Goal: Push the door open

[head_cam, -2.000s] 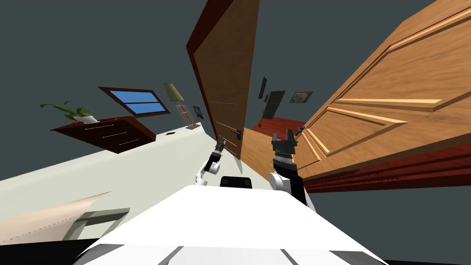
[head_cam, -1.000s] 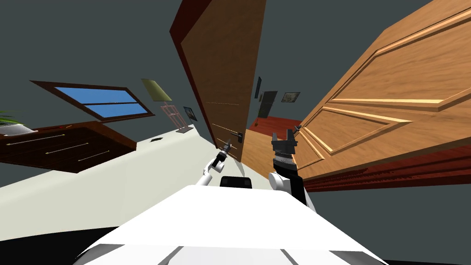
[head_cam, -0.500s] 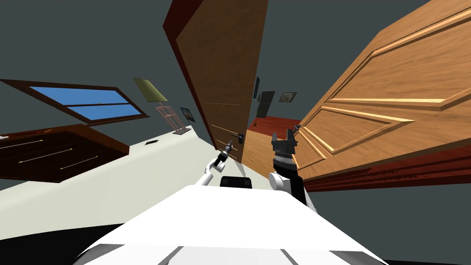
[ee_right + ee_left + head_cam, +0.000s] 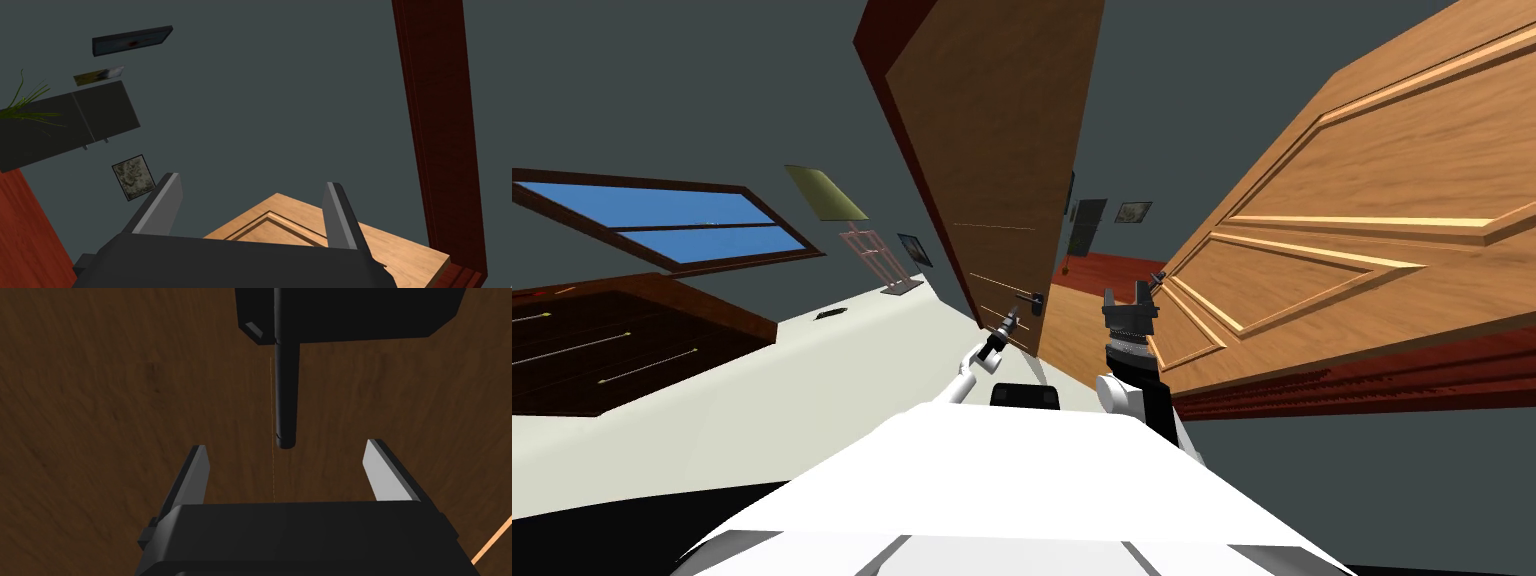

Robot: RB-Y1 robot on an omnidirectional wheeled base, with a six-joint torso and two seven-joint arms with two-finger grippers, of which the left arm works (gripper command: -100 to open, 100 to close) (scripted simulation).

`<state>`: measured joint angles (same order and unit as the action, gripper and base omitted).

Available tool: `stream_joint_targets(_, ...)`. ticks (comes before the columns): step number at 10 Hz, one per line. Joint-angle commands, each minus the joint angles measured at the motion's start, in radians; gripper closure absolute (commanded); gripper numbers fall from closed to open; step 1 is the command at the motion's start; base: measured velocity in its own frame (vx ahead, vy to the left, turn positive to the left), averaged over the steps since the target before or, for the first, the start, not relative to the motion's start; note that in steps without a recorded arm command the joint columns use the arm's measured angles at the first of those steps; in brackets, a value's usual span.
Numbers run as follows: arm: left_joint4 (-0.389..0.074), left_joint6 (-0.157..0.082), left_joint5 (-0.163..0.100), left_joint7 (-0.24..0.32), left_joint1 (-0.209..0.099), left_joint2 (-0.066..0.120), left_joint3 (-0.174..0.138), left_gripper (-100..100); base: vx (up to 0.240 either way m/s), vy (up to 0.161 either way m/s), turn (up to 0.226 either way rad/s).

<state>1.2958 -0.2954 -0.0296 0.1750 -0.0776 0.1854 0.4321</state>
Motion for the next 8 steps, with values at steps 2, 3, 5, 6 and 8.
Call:
stream_joint_targets(2,-0.015,-0.005,0.0,-0.004,-0.006,-0.008,-0.008,-100,0.152,-0.071,-0.034)
stream_joint_targets(3,-0.023,-0.008,0.001,-0.006,-0.01,-0.012,-0.013,-100,0.2,-0.097,-0.033)
stream_joint_targets(5,-0.04,-0.013,0.001,-0.01,-0.017,-0.021,-0.022,-100,0.201,-0.106,-0.039)
stream_joint_targets(6,-0.047,-0.015,0.001,-0.012,-0.02,-0.025,-0.025,-100,0.194,-0.094,-0.028)
stream_joint_targets(8,-0.049,-0.015,0.001,-0.012,-0.02,-0.026,-0.027,-100,0.151,-0.063,-0.018)
